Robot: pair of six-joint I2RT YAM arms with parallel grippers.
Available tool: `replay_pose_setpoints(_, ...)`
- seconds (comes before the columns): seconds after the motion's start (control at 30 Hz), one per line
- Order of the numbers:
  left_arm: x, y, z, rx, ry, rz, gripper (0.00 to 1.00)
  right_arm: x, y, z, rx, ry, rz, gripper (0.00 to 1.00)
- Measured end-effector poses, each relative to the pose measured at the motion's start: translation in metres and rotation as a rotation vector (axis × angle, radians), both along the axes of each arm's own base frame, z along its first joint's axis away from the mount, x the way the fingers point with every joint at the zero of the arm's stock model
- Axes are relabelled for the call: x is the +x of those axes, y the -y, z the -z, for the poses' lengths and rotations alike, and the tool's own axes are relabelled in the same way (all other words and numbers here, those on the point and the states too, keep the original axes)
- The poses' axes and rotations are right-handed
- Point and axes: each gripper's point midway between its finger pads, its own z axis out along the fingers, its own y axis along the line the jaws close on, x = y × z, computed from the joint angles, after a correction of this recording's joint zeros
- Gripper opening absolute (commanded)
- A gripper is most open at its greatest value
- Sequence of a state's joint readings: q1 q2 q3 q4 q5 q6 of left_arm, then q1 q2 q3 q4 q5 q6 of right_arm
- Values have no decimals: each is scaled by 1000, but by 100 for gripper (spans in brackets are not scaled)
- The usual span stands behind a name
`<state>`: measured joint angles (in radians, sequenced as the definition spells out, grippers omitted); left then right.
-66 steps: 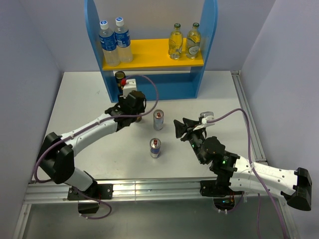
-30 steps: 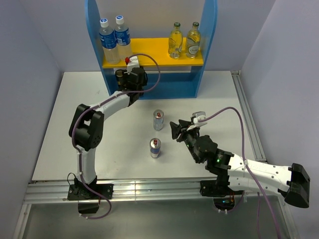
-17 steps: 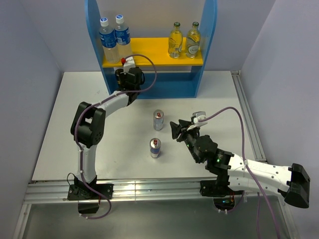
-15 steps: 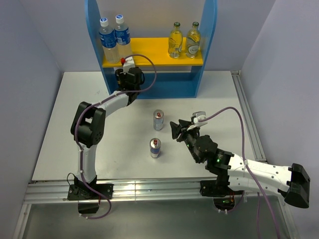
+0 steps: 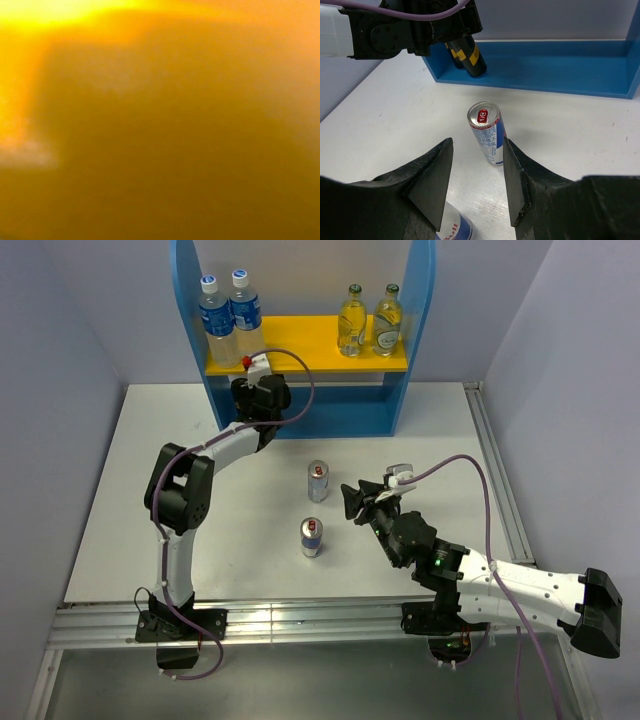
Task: Place and organize the beverage onto the shelf
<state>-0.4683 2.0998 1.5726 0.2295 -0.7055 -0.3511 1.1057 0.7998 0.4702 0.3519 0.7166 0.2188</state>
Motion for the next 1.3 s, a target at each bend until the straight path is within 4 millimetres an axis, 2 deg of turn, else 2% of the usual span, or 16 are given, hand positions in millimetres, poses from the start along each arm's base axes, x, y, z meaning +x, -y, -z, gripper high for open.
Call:
replay_pose_setpoints(0.17, 1, 1, -1, -4, 6, 1, 93, 0, 0, 0, 0, 0, 0, 52)
replay_pose_setpoints(0.2, 1, 1, -1, -4, 6, 1, 99, 0, 0, 0, 0, 0, 0, 52)
replay_pose_setpoints(0.53, -13, -3, 13, 4, -17, 6, 99, 0, 0, 0, 0, 0, 0, 52)
replay_pose_setpoints(0.77, -31, -5, 1, 1, -10, 17, 99, 0, 0, 0, 0, 0, 0, 52)
replay_pose_setpoints(0.87, -41, -4, -10, -5, 2, 28, 99, 0, -1, 1, -2, -2, -2, 57)
replay_pose_setpoints(0.93, -49, -2, -21, -12, 15, 38, 99, 0, -2, 3, -8, -6, -6, 86)
replay_pose_setpoints(1.0, -59, 1, -32, -20, 29, 50, 99, 0, -8, 9, -23, -17, -24, 100)
replay_pose_setpoints(1.2, -103, 7, -70, -58, 59, 99, 99, 12, -34, 33, -131, -104, -52, 100)
replay_pose_setpoints(1.3, -138, 8, -88, -87, 77, 137, 99, 20, -46, 41, -156, -155, -54, 100)
